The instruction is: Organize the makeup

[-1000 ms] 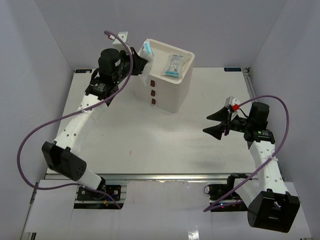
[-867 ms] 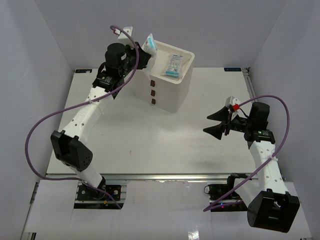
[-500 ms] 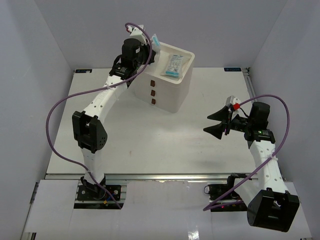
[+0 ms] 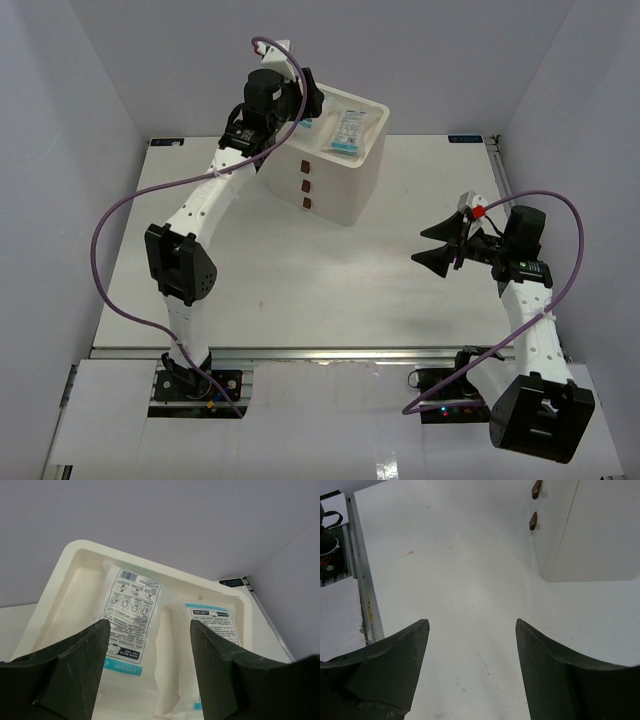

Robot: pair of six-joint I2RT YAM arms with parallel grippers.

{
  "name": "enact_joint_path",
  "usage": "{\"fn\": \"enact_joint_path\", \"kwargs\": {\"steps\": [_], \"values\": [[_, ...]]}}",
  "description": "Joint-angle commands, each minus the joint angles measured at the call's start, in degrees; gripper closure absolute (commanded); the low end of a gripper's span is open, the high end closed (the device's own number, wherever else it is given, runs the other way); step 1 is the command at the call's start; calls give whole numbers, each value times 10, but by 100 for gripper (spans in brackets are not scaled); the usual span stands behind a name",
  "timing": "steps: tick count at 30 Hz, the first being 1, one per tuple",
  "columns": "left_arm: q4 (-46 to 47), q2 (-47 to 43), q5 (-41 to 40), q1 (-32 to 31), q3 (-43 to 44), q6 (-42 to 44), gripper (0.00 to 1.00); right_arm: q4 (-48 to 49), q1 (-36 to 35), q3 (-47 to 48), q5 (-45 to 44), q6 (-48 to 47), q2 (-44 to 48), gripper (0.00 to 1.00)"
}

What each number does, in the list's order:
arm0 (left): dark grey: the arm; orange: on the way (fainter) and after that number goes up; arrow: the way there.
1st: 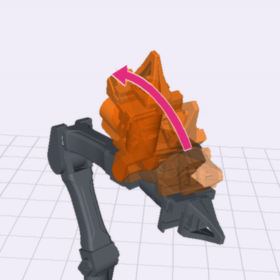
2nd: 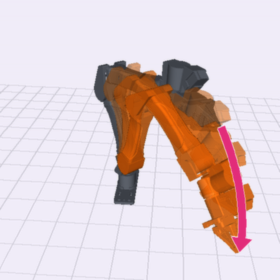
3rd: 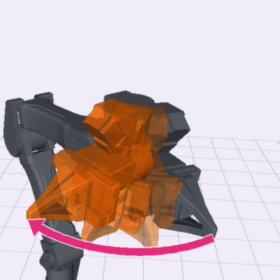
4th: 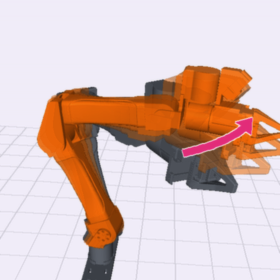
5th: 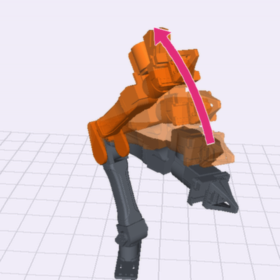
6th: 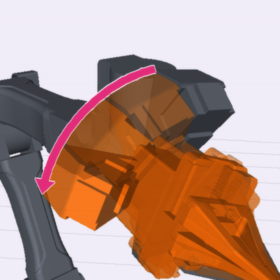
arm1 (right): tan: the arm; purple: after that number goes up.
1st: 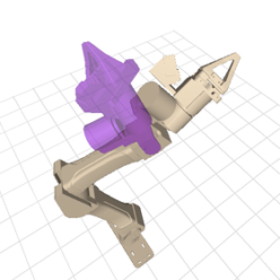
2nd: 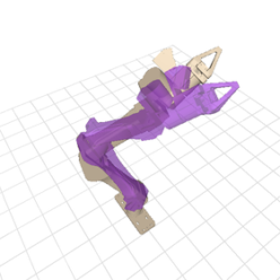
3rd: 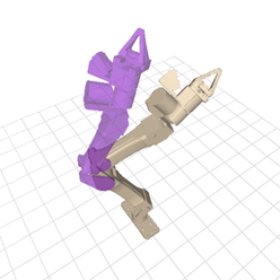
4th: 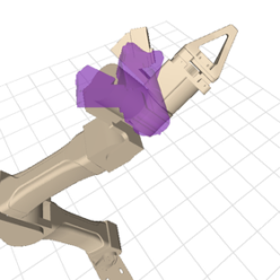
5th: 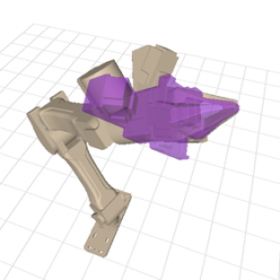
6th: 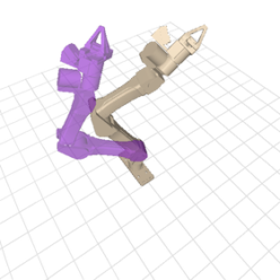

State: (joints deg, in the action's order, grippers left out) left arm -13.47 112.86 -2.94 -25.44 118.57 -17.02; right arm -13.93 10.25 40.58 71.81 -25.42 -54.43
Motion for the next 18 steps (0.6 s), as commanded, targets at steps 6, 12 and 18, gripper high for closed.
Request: {"fn": "enact_joint_path", "kwargs": {"steps": [6,12,18], "values": [[120,-387,207,-3,-409,8,2,24,37,-3,-118,56,22,13],[114,-641,261,2,-686,53,2,-13,42,-3,-232,57,52,4],[90,-732,264,6,-817,86,2,-90,42,5,-358,36,72,10]]}}
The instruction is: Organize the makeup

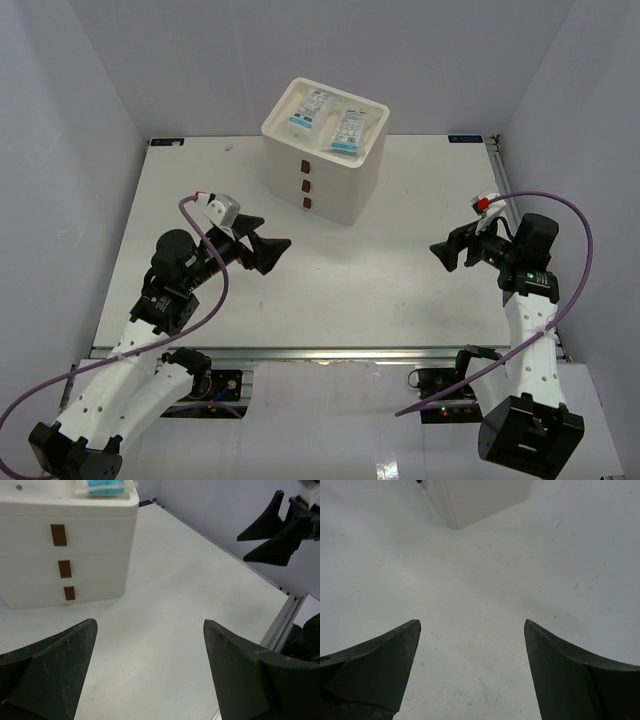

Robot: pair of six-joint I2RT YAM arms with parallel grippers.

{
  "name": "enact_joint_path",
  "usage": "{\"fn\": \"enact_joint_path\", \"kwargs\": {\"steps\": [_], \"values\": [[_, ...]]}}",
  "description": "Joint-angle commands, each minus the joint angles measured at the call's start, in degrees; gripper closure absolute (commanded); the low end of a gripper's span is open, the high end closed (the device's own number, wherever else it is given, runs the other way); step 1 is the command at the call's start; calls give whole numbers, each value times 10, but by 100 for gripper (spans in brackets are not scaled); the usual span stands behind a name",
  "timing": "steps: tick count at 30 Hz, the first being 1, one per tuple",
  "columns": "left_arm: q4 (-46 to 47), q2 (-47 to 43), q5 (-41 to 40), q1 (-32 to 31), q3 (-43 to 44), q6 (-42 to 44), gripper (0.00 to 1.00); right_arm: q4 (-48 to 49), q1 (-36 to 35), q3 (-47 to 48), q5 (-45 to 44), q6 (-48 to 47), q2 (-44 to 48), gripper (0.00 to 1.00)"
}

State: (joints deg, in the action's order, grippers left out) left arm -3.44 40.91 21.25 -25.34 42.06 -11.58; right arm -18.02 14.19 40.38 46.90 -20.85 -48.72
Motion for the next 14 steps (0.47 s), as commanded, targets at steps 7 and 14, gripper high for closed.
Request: {"fn": "enact_joint_path", "kwargs": {"steps": [7,14], "values": [[-16,-22,9,5,-76,9,2,0,6,-49,-174,46,67,10],[-22,-28,-9,5,-78,10,2,32,30,-70,-214,57,111,10]]}}
